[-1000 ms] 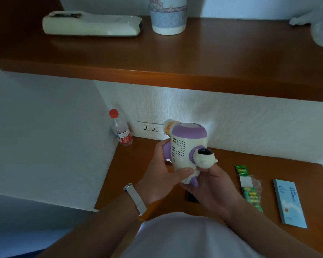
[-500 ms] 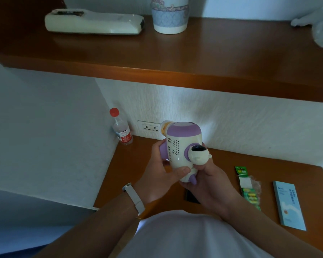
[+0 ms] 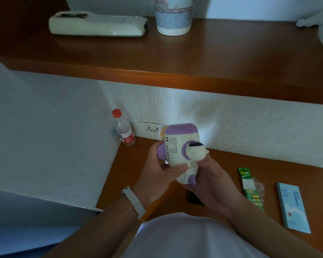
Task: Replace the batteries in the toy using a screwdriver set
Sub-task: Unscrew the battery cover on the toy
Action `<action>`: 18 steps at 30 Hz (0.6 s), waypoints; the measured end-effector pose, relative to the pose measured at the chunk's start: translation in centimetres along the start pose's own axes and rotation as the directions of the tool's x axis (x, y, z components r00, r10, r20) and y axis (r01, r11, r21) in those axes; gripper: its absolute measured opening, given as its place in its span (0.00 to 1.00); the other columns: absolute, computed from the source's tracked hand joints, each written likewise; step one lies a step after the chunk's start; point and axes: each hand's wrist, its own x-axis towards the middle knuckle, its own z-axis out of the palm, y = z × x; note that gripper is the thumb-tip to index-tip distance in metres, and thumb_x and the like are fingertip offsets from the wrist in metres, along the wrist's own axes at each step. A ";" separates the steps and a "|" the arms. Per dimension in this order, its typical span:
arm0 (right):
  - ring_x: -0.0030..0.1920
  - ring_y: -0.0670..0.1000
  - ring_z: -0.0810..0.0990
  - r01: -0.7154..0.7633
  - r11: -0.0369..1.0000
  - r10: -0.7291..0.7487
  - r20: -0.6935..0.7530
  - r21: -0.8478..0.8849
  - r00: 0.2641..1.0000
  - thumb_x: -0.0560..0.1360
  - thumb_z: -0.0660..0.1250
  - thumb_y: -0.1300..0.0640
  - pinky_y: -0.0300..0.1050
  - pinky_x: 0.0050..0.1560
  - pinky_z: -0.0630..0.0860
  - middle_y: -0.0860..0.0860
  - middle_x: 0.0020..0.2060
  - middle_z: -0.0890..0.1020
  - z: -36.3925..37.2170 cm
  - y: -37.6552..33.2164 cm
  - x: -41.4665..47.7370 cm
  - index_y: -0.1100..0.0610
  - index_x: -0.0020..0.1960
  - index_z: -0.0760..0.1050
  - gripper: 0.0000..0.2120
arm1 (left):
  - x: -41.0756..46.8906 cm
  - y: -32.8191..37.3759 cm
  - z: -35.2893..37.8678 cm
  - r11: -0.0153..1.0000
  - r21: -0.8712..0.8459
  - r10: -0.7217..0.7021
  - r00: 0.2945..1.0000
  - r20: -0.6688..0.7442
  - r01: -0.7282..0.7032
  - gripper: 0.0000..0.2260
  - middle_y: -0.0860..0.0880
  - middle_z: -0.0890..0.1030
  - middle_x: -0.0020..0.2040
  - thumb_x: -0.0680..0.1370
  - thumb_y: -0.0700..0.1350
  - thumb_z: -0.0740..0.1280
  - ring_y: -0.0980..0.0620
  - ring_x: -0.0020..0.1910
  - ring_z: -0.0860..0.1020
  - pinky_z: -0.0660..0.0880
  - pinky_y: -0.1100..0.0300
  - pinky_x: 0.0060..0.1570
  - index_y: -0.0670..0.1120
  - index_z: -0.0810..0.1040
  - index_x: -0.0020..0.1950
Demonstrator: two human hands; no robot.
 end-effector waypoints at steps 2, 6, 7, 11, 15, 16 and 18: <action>0.64 0.54 0.79 0.061 0.971 -0.082 -0.081 -0.232 0.993 0.73 0.66 0.53 0.59 0.64 0.76 0.51 0.63 0.80 -0.2 0.2 -0.3 0.45 0.74 0.65 0.30 | 0.1 0.0 0.2 0.998 -0.057 -0.021 0.998 -0.059 0.017 0.32 0.49 0.83 0.60 0.68 0.42 0.81 0.50 0.57 0.83 0.82 0.57 0.47 0.50 0.70 0.67; 0.62 0.46 0.77 0.224 0.608 -0.394 -0.044 -0.762 0.918 0.74 0.67 0.44 0.43 0.57 0.79 0.46 0.63 0.74 -0.4 0.5 -0.8 0.44 0.69 0.68 0.25 | 0.5 0.4 0.3 0.994 -0.102 -0.045 0.991 -0.124 0.032 0.32 0.49 0.83 0.59 0.66 0.47 0.78 0.51 0.57 0.83 0.82 0.56 0.48 0.49 0.70 0.67; 0.61 0.44 0.75 0.247 0.482 -0.460 -0.003 -0.841 0.888 0.75 0.66 0.43 0.39 0.57 0.78 0.45 0.62 0.73 -0.5 0.4 -0.8 0.46 0.68 0.69 0.23 | 0.6 0.6 0.3 0.994 -0.102 -0.046 0.990 -0.132 0.032 0.32 0.49 0.83 0.60 0.67 0.47 0.79 0.51 0.58 0.83 0.82 0.56 0.48 0.49 0.70 0.67; 0.59 0.36 0.69 0.295 0.094 -0.603 0.181 -0.951 0.777 0.74 0.69 0.50 0.26 0.57 0.68 0.46 0.58 0.71 -0.3 -0.2 -0.6 0.57 0.66 0.73 0.22 | 1.0 0.9 0.5 0.995 -0.099 -0.048 0.984 -0.171 0.031 0.28 0.48 0.83 0.59 0.71 0.40 0.78 0.50 0.57 0.83 0.83 0.54 0.49 0.47 0.70 0.67; 0.53 0.37 0.68 0.249 -0.044 -0.589 0.227 -0.967 0.776 0.72 0.75 0.56 0.23 0.52 0.68 0.47 0.55 0.71 0.1 -0.5 -0.3 0.58 0.65 0.76 0.23 | 0.8 1.0 0.9 0.999 -0.047 -0.030 0.978 -0.204 0.020 0.28 0.49 0.82 0.59 0.72 0.42 0.78 0.52 0.56 0.83 0.84 0.53 0.49 0.47 0.69 0.68; 0.51 0.37 0.68 0.237 -0.048 -0.578 0.220 -0.970 0.786 0.72 0.76 0.57 0.22 0.51 0.68 0.47 0.55 0.71 0.2 -0.6 -0.3 0.58 0.65 0.76 0.23 | 0.7 1.0 1.0 0.999 -0.032 -0.021 0.976 -0.216 0.014 0.28 0.50 0.82 0.58 0.72 0.42 0.78 0.54 0.55 0.83 0.83 0.55 0.47 0.48 0.69 0.67; 0.48 0.37 0.70 0.220 -0.017 -0.563 0.191 -0.975 0.804 0.72 0.76 0.56 0.22 0.49 0.69 0.46 0.55 0.72 0.4 -0.6 -0.4 0.56 0.65 0.76 0.22 | 0.6 1.0 1.1 1.000 -0.019 -0.014 0.972 -0.236 0.010 0.27 0.51 0.82 0.56 0.72 0.43 0.78 0.55 0.53 0.83 0.83 0.58 0.45 0.49 0.69 0.66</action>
